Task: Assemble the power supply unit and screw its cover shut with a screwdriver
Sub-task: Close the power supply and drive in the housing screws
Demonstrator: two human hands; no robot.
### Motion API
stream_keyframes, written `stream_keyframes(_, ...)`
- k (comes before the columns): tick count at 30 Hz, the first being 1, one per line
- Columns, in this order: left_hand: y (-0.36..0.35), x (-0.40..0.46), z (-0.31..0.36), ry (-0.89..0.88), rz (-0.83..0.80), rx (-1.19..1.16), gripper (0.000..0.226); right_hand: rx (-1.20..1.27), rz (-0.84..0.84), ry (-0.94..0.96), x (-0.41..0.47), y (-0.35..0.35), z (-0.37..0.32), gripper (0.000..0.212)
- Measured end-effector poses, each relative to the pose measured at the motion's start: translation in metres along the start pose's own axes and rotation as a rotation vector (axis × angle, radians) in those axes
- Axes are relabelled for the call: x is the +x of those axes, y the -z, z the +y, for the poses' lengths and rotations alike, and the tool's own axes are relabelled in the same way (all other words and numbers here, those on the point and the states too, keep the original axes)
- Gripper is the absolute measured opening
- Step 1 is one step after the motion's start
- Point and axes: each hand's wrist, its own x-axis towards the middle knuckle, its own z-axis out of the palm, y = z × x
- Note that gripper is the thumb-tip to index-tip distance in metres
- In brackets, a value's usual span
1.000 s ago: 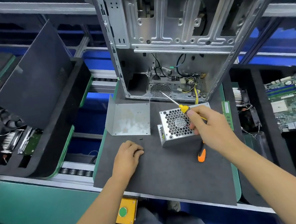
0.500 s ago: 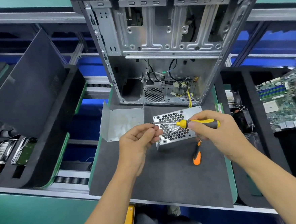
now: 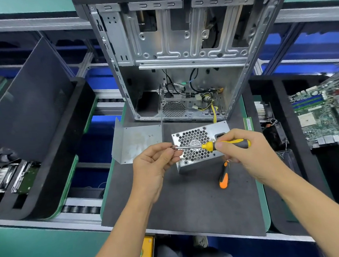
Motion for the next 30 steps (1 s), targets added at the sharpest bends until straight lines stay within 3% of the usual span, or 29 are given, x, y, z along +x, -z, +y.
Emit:
stream_keyframes(6, 0.005, 0.000, 0.000, 0.000, -0.007, 0.136, 0.018, 0.035, -0.003, -0.103, 0.004, 0.001, -0.005, 0.030)
stream_keyframes(11, -0.001, -0.003, 0.000, 0.002, -0.021, 0.151, 0.016, 0.584, 0.054, -0.179, 0.009, -0.006, -0.005, 0.029)
stream_keyframes(13, -0.004, -0.005, -0.001, -0.002, -0.021, 0.147, 0.015, 0.652, 0.096, -0.150, 0.010, -0.010, -0.004, 0.027)
stream_keyframes(19, -0.003, -0.006, -0.008, -0.039, -0.009, 0.224, 0.021, 0.511, 0.033, -0.171, 0.006, -0.032, 0.003, 0.026)
stream_keyframes(23, 0.000, -0.007, -0.011, -0.120, -0.016, 0.305, 0.031, 0.475, 0.090, -0.148, 0.006, -0.037, 0.005, 0.018)
stream_keyframes(26, 0.008, -0.008, -0.015, -0.172, 0.102, 0.323, 0.042, 0.361, 0.139, -0.103, 0.006, -0.034, 0.005, 0.010)
stream_keyframes(30, 0.018, -0.010, -0.029, 0.022, 0.155, 0.379, 0.048, 0.158, 0.151, -0.028, 0.002, -0.028, 0.006, 0.007)
